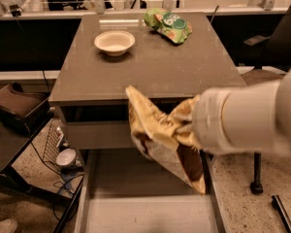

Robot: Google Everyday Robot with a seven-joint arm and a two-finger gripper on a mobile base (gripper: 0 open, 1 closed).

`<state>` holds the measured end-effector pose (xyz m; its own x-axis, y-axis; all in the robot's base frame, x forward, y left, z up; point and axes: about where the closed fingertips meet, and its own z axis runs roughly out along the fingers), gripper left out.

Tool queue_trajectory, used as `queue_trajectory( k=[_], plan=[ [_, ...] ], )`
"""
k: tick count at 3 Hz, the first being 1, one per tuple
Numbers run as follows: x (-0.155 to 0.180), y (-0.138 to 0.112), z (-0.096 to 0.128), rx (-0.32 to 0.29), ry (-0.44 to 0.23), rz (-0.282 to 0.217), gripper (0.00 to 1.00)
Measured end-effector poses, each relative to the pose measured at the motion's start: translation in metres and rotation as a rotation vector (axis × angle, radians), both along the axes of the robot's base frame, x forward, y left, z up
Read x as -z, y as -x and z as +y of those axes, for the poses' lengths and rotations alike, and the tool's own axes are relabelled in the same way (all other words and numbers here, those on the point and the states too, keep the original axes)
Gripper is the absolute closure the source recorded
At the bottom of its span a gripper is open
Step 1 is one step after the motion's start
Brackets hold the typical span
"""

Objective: Place brown chip bag into middle drawer

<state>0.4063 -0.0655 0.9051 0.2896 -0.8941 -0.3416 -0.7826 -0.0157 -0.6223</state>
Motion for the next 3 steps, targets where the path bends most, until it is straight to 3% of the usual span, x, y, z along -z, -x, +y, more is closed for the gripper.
queue_trajectory(
  k=[1,2,3],
  plan=[
    [0.088,0.011,0.013,-0.026,-0.042,0.090,1.00],
    [0.162,0.014,0.010,-0.039,-0.031,0.205,1.00],
    [0.162,0.014,0.010,-0.039,-0.031,0.205,1.00]
  ],
)
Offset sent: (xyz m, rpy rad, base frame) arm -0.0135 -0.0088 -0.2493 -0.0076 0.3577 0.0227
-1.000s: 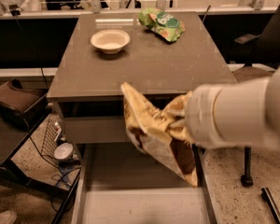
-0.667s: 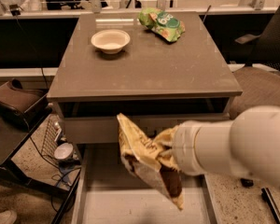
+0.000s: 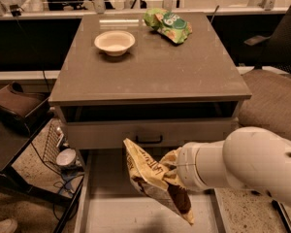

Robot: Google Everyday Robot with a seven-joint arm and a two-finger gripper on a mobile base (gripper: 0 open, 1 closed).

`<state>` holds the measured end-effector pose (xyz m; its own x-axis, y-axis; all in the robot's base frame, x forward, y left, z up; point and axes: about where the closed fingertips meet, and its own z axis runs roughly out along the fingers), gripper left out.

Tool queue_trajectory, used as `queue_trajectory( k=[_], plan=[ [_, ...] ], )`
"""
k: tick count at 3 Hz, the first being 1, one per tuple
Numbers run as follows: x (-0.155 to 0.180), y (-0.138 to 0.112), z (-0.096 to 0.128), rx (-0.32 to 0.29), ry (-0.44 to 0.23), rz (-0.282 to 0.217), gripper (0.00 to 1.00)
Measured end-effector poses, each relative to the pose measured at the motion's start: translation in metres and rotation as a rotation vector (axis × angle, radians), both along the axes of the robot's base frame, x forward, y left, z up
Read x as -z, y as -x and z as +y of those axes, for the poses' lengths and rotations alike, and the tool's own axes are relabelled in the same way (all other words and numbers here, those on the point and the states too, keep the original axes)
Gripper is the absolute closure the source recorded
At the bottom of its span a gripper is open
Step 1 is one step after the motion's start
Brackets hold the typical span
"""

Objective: Place brown chip bag into middle drawer

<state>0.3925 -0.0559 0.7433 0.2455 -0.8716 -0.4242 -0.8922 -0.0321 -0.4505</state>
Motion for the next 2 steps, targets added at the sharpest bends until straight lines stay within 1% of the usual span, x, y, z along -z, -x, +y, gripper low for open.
queue_trajectory(
  k=[1,2],
  plan=[
    [0.036,-0.005,-0.002,0.019,-0.050,0.059,1.00],
    [0.100,-0.013,-0.010,0.048,-0.121,0.141,1.00]
  ],
)
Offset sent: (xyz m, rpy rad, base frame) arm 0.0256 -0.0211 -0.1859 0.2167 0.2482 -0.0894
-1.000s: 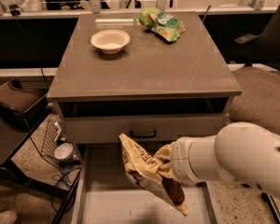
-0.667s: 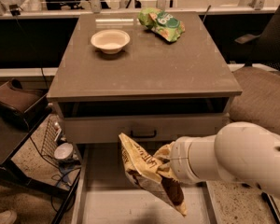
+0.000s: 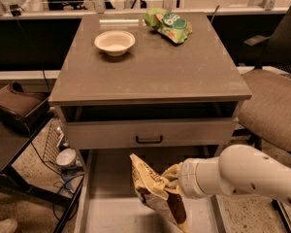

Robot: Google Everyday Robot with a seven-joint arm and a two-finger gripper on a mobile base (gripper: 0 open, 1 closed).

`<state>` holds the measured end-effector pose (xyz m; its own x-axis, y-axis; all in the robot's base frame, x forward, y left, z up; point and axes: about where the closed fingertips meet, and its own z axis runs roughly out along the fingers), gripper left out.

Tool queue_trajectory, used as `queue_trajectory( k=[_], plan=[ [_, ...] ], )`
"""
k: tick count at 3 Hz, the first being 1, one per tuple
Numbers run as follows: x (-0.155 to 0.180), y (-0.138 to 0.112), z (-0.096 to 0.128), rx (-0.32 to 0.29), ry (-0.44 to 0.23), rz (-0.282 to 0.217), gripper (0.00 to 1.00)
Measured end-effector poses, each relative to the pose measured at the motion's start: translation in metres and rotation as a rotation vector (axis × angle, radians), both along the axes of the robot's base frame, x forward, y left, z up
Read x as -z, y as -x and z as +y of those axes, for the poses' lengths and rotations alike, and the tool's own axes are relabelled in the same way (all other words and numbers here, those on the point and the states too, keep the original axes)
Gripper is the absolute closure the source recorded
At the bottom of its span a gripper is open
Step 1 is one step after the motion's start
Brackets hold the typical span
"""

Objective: Place brown chip bag into middle drawer

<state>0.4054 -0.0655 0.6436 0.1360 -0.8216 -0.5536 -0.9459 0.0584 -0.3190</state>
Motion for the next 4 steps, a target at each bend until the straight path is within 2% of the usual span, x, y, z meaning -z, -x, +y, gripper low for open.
queue_trajectory(
  k=[1,2,4],
  plan=[
    [0.0461,-0.0112,-0.0082,0.028,-0.021,0.044,1.00],
    [0.0516,-0.0099,-0.0073,0.028,-0.027,0.055,0.82],
    [0.0507,-0.0095,-0.0057,0.024,-0.025,0.054,0.36]
  ],
)
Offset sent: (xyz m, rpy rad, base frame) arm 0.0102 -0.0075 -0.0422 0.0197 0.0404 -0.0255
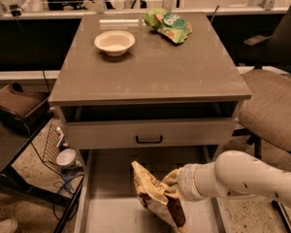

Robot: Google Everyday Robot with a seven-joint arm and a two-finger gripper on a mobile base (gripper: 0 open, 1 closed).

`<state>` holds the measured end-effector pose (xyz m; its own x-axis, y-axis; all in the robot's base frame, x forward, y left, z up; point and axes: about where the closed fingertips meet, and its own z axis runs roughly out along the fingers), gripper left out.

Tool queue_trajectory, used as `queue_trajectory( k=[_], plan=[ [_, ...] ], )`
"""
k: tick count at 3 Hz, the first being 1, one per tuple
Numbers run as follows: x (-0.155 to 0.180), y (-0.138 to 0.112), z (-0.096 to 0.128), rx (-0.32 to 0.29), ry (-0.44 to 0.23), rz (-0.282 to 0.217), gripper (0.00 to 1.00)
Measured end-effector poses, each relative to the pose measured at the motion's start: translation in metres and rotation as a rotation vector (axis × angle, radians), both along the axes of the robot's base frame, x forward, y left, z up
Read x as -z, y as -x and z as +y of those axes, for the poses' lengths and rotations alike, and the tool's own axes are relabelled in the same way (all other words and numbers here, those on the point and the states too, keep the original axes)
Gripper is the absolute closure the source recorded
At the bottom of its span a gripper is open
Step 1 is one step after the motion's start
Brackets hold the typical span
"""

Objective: Place brown chip bag into middle drawer

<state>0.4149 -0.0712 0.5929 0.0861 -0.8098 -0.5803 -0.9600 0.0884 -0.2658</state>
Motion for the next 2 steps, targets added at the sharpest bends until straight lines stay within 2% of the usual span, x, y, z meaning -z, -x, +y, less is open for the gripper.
queue_trajectory(
  k=[1,2],
  plan=[
    [-0.0002,0.0003,0.0008,-0.002,0.000,0.000,0.13],
    [-0.0005,0.0005,0.0016,-0.004,0.001,-0.001,0.00]
  ],
)
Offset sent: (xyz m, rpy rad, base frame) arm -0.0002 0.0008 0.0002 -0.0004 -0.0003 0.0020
